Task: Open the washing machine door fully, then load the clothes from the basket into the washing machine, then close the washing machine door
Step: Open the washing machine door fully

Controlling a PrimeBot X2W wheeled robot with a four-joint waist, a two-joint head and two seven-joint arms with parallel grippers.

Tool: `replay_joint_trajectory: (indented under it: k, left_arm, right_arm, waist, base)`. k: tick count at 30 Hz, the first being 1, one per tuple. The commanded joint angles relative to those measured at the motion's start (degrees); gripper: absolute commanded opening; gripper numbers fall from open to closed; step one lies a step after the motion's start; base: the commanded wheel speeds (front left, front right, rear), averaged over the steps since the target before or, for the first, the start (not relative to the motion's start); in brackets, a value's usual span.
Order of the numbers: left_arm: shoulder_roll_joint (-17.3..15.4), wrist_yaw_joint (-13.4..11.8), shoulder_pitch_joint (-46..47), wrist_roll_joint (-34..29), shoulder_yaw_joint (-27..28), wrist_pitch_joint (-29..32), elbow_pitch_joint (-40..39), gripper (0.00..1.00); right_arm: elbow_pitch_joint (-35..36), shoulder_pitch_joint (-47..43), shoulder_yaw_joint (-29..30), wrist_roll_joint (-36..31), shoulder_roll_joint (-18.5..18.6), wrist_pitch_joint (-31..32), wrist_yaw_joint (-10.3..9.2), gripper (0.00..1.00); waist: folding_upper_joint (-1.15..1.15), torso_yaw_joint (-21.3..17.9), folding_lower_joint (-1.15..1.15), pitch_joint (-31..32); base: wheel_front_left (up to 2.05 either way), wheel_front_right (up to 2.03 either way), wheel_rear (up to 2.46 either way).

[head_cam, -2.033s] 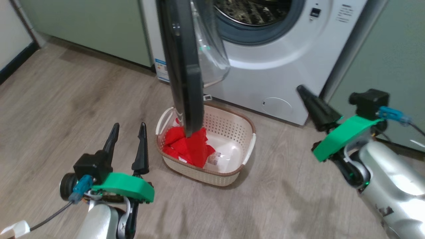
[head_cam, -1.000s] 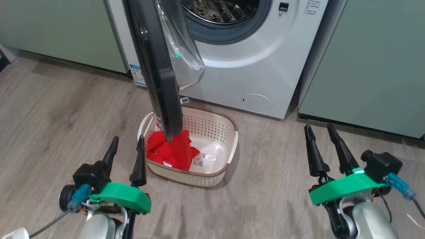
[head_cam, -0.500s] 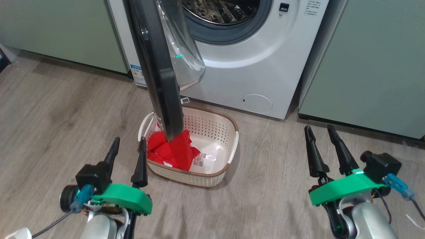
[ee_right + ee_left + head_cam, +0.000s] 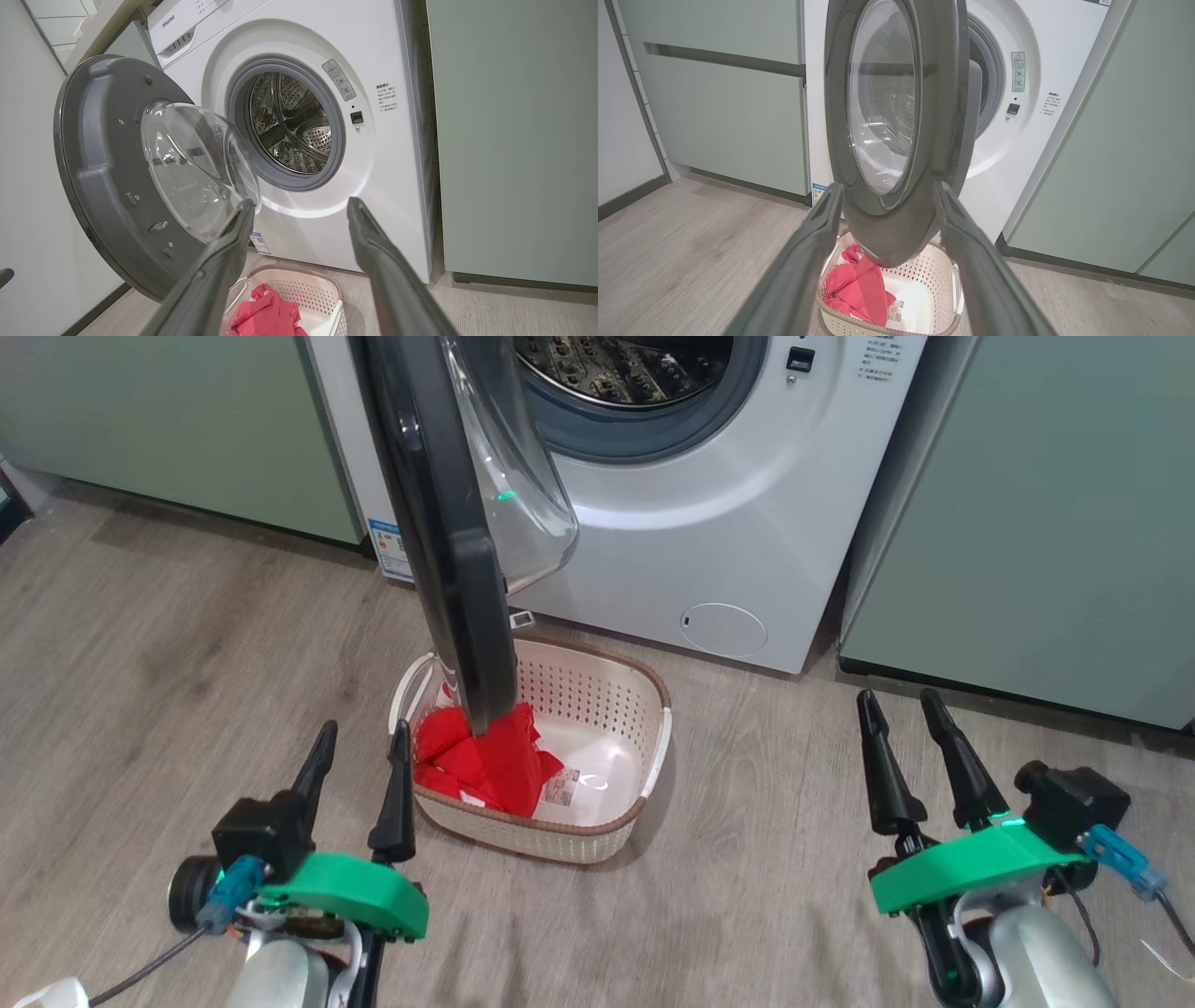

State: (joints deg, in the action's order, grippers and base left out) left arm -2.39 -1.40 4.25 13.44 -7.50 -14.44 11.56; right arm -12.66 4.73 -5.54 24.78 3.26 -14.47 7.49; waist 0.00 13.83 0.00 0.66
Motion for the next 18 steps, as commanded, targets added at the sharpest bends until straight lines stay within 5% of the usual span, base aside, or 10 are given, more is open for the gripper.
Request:
replay_joint_trajectory:
  k: [1,16,17,18]
  left_arm:
    - [-0.5,-0.3,1.0,-0.7,1.5,-0.6,-2.3,1.00]
    - [-0.5,-0.7,1.2,-0.2,1.4,-0.6,-2.3,1.00]
    - [-0.5,-0.7,1.2,0.0,1.4,-0.6,-2.3,0.55]
    - [-0.5,-0.8,1.2,0.1,1.4,-0.6,-2.4,0.32]
  right_arm:
    - [1.7,1.4,-1.3,0.4,-0.4,-0.5,0.00,1.00]
    - [1.3,1.8,-1.7,1.8,-0.4,-0.5,0.00,1.00]
    - [1.3,1.9,-1.8,1.8,-0.4,-0.5,0.00,1.00]
    - [1.3,1.9,-1.9,1.8,-0.4,-0.5,0.00,1.00]
  waist:
    - [0.00,-0.1,0.00,0.0]
    - [0.00,-0.2,0.00,-0.1]
    - [0.00,-0.2,0.00,-0.1]
    - [0.00,-0.1,0.00,-0.1]
  base:
    - [0.00,0.00,0.00]
    - [0.00,0.00,0.00]
    - [0.00,0.00,0.00]
    - [0.00,0.00,0.00]
